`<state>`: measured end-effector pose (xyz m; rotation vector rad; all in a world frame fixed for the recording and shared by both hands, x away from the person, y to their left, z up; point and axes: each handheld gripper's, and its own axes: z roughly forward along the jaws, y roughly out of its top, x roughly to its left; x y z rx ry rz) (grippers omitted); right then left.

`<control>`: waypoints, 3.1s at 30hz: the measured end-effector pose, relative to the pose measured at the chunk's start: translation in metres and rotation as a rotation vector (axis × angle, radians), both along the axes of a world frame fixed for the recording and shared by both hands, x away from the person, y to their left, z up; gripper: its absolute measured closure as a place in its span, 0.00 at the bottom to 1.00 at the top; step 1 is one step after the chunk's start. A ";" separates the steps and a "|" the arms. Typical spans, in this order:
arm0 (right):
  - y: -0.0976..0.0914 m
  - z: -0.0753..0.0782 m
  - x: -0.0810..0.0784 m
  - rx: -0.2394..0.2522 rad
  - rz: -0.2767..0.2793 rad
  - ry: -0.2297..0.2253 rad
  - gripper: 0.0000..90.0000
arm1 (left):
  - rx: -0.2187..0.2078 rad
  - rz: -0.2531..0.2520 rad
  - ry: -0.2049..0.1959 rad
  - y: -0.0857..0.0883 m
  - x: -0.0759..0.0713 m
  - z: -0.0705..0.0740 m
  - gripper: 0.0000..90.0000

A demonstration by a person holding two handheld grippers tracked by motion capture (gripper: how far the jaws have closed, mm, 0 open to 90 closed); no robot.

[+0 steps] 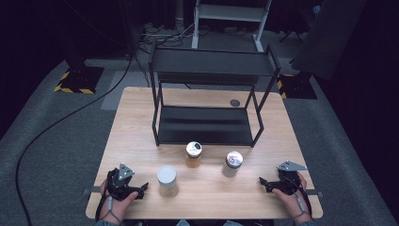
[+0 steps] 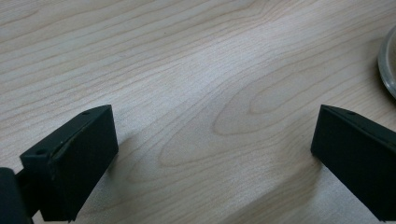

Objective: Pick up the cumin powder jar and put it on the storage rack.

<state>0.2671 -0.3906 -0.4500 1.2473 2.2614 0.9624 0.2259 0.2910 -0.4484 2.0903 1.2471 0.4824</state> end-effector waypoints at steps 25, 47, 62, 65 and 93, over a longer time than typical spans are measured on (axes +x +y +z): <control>0.000 0.000 0.000 0.000 0.000 0.000 0.01 | -0.027 -0.046 -0.064 -0.002 -0.017 0.032 0.07; 0.000 0.000 0.000 0.000 0.004 0.001 0.01 | -0.080 -0.091 -0.226 -0.009 -0.045 0.089 0.07; 0.000 0.000 0.000 0.000 0.004 0.000 0.01 | -0.142 -0.135 -0.256 -0.020 -0.042 0.110 0.07; 0.000 0.000 0.000 0.000 0.004 0.001 0.01 | -0.147 -0.141 -0.256 -0.025 -0.041 0.110 0.07; 0.000 0.000 0.000 0.000 0.005 -0.001 0.01 | -0.177 -0.164 -0.226 -0.059 -0.036 0.091 0.08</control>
